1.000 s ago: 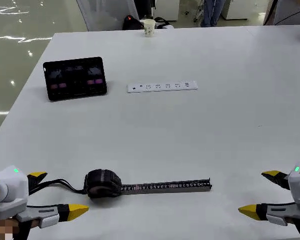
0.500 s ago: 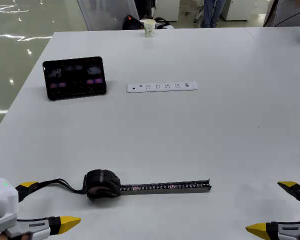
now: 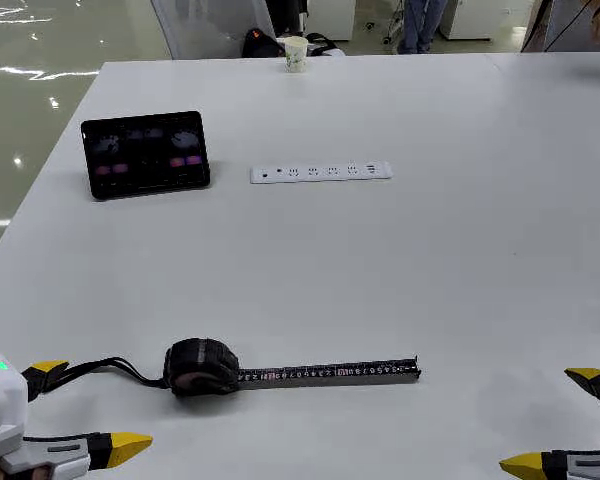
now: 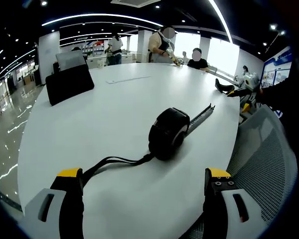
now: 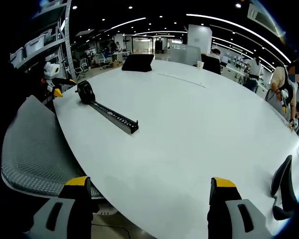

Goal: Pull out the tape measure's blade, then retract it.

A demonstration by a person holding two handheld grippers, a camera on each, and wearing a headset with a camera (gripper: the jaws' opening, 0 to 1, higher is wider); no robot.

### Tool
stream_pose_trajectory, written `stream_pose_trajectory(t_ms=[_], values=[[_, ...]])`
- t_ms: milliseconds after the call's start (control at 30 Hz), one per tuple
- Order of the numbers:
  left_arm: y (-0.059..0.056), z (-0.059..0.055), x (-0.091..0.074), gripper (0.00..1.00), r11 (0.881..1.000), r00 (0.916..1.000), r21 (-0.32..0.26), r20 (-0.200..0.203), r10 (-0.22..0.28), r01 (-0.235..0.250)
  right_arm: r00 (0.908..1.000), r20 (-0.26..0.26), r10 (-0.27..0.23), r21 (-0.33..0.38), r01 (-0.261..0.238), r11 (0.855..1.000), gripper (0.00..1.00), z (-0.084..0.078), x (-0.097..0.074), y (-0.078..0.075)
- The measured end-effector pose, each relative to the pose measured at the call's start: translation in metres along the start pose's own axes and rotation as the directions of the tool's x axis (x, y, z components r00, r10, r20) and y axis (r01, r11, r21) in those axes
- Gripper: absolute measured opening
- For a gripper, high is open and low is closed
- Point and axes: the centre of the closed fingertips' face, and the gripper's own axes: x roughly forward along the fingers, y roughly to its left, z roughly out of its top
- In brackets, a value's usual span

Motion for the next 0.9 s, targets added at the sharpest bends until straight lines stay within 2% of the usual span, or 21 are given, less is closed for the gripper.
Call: stream_pose_trajectory(t_ms=[367, 433, 533, 633, 800, 867, 900], values=[[-0.002, 0.002, 0.002, 0.99, 1.000, 0.9999, 0.024, -0.011, -0.012, 0.012, 0.9999, 0.010, 0.006, -0.043, -0.006, 0.999, 0.99, 0.005, 0.001, -0.002], [0.001, 0.003, 0.002, 0.99, 0.999, 0.9998, 0.041, -0.014, 0.010, -0.009, 0.9999, 0.008, 0.010, -0.040, -0.009, 0.999, 0.99, 0.006, 0.001, -0.001], [0.000, 0.006, 0.002, 0.99, 1.000, 1.0000, 0.011, -0.004, 0.007, -0.007, 0.9998, 0.005, 0.019, -0.050, -0.018, 0.999, 0.99, 0.006, 0.003, -0.001], [-0.001, 0.009, 0.003, 0.99, 1.000, 0.9999, 0.009, 0.005, 0.011, -0.011, 0.9998, -0.003, 0.021, -0.062, -0.022, 0.998, 0.99, 0.006, 0.003, -0.002], [-0.010, 0.012, 0.008, 0.99, 0.999, 0.9999, -0.034, -0.014, 0.010, -0.011, 0.9985, -0.015, 0.053, -0.104, -0.054, 0.993, 0.99, 0.007, 0.006, 0.004], [-0.019, 0.013, 0.012, 0.99, 0.999, 0.9996, -0.041, -0.023, -0.014, 0.013, 0.9950, -0.069, 0.072, -0.131, -0.080, 0.988, 0.99, 0.001, 0.012, 0.007], [-0.022, 0.013, 0.013, 0.99, 0.999, 0.9995, -0.035, -0.027, -0.017, 0.016, 0.9939, -0.065, 0.089, -0.118, -0.096, 0.988, 0.99, 0.001, 0.014, 0.008]])
